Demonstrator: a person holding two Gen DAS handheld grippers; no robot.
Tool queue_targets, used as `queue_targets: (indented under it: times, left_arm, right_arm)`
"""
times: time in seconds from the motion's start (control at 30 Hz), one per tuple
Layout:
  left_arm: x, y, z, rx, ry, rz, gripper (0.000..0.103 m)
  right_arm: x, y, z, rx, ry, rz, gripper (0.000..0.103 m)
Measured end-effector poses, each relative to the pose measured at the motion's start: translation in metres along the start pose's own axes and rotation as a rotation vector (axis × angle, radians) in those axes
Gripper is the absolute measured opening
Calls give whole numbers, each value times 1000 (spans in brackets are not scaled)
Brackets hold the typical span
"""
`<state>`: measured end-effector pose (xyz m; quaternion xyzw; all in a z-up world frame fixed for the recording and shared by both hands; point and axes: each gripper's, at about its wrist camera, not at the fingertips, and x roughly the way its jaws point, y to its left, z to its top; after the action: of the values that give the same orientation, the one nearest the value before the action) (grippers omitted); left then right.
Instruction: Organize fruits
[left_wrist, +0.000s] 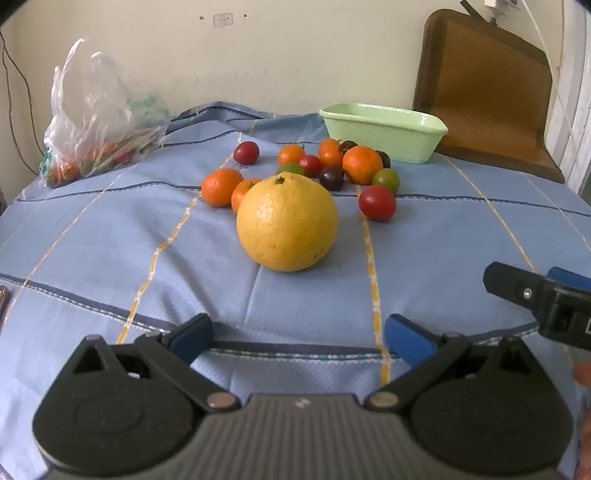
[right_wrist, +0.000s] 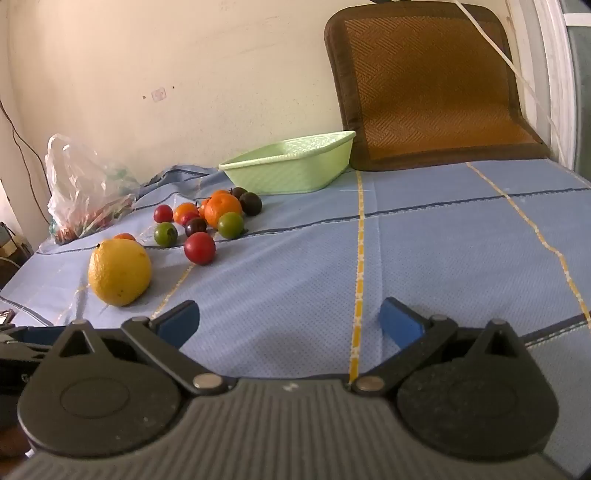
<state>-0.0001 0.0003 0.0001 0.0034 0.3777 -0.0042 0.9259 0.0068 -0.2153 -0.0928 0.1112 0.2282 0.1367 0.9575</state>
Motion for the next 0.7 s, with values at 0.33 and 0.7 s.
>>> queue_targets:
  times: [0.33,0.7]
  left_arm:
    - [1,-4,-1,-6,16,13,103]
    - [1,-5,-3,-8,33,17,103]
  right_arm:
    - [-3,4,2,-7,5,-17,103]
    - [0,1,0,-3,7,-7,103]
